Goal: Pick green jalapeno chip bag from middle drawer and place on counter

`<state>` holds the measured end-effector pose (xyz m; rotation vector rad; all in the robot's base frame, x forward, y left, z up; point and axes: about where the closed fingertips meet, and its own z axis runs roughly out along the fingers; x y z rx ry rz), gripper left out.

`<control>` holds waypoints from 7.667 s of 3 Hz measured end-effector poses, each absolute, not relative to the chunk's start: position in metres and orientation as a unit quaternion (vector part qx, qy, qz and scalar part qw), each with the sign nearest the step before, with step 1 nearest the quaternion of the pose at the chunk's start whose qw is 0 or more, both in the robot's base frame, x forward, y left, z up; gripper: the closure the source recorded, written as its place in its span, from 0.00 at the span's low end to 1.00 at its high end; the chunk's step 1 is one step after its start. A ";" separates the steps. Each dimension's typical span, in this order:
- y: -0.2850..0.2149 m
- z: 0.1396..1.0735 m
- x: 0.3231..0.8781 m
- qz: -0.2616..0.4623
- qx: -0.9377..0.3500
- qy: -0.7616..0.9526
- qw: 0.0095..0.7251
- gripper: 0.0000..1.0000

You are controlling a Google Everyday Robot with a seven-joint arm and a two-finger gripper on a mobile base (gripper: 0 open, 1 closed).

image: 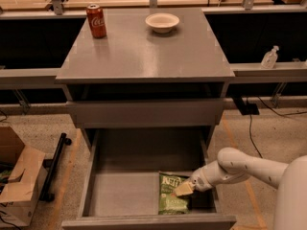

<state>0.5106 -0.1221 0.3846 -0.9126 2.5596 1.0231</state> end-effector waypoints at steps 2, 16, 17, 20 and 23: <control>-0.110 0.382 0.508 0.354 -0.308 0.874 0.126 1.00; -0.104 0.408 0.504 0.195 -0.376 0.896 0.132 0.93; -0.093 0.456 0.518 0.251 -0.362 0.878 0.186 1.00; -0.153 0.655 0.521 0.345 -0.378 0.799 0.316 1.00; -0.130 0.745 0.554 0.331 -0.447 0.766 0.323 1.00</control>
Offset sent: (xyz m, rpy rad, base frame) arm -0.0019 0.0155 0.0005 0.0190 -0.0225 -0.0191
